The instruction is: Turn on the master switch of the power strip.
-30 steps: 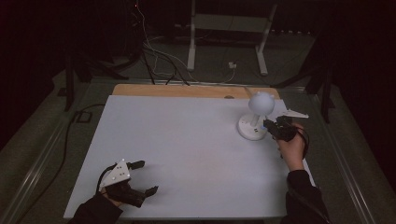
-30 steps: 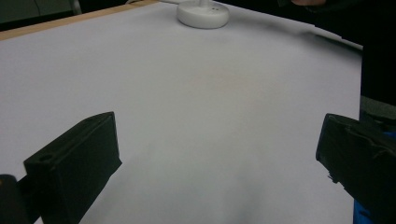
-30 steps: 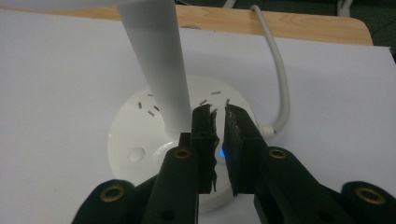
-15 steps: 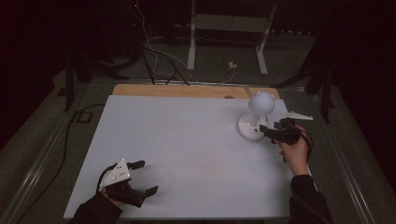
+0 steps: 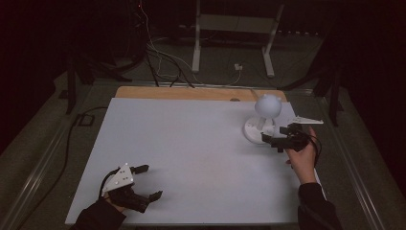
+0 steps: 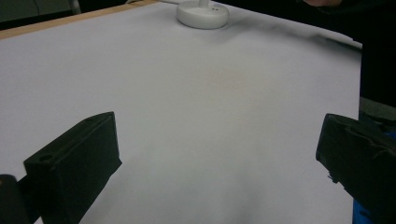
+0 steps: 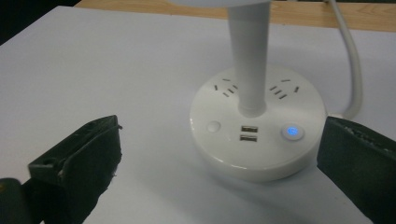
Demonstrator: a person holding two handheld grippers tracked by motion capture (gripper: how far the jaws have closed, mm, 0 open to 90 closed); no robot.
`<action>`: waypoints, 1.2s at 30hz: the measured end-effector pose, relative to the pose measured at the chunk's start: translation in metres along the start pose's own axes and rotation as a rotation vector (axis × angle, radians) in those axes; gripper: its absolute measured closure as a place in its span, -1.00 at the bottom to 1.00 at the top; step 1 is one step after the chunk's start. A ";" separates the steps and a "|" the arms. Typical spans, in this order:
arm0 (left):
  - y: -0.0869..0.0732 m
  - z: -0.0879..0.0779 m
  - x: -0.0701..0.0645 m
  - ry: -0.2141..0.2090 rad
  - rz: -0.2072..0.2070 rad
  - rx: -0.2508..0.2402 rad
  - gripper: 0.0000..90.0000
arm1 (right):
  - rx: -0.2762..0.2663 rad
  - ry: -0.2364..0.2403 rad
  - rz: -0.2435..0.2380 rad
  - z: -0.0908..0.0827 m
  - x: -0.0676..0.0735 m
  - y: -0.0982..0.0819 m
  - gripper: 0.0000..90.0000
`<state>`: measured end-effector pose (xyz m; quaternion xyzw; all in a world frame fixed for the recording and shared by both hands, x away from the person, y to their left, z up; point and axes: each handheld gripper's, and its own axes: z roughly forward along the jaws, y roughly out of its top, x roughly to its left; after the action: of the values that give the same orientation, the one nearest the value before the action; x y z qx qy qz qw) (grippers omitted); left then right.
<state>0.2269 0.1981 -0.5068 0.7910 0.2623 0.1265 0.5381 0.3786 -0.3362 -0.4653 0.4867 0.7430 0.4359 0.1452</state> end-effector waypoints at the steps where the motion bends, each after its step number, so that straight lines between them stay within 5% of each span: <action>1: 0.000 0.000 0.000 0.000 0.001 0.000 -1.00 | -0.010 0.002 -0.002 0.000 0.001 0.000 -1.00; 13: 0.000 -0.001 0.000 0.001 0.004 0.001 -1.00 | -0.100 0.053 -0.065 -0.008 0.021 -0.006 -1.00; 16: 0.000 -0.001 0.000 0.000 0.006 0.000 -1.00 | -0.080 0.100 -0.055 -0.009 0.027 -0.011 -1.00; 36: 0.001 -0.001 -0.002 -0.005 0.016 0.001 -1.00 | -0.028 0.173 -0.157 -0.020 0.059 -0.045 -1.00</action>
<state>0.2251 0.1977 -0.5054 0.7937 0.2546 0.1289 0.5372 0.3103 -0.3025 -0.4773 0.3853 0.7824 0.4739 0.1211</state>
